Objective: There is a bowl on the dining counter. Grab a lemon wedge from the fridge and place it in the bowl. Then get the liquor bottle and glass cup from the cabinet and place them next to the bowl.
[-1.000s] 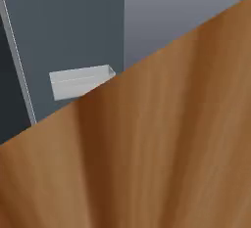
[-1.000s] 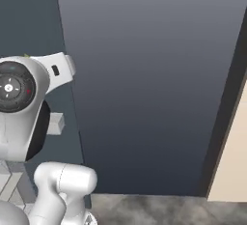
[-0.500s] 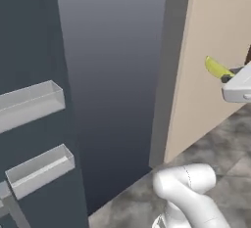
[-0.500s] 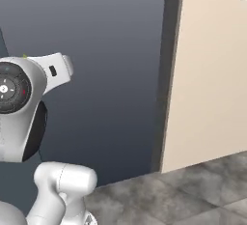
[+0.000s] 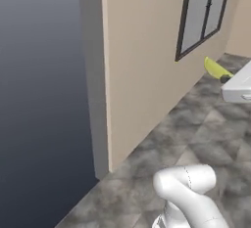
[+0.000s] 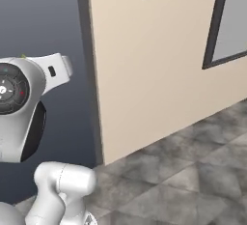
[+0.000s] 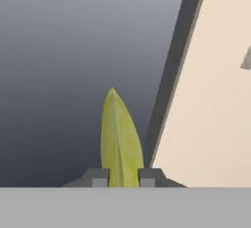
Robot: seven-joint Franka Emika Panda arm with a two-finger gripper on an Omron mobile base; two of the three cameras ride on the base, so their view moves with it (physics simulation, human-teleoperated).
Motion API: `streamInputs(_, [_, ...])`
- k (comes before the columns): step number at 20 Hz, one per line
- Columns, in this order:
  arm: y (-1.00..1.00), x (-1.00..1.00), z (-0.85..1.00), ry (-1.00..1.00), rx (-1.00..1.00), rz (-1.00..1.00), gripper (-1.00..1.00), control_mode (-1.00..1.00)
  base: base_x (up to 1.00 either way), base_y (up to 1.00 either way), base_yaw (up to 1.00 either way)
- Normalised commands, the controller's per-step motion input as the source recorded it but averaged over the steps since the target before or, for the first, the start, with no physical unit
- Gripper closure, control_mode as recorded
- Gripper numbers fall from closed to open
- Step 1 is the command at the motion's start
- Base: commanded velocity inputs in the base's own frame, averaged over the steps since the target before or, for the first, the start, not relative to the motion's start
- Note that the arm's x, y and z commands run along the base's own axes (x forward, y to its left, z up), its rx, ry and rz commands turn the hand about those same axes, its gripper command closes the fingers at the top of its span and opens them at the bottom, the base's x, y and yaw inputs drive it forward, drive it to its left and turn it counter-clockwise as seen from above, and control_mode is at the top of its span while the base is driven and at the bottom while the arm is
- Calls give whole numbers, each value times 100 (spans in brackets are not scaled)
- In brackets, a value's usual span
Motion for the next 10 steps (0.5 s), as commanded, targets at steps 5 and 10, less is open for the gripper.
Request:
streamInputs(5, [0, 0, 0, 0, 0, 0, 100, 100, 10, -98, -43])
streamInputs(10, [0, 0, 0, 0, 0, 0, 100, 100, 39, -75, -44])
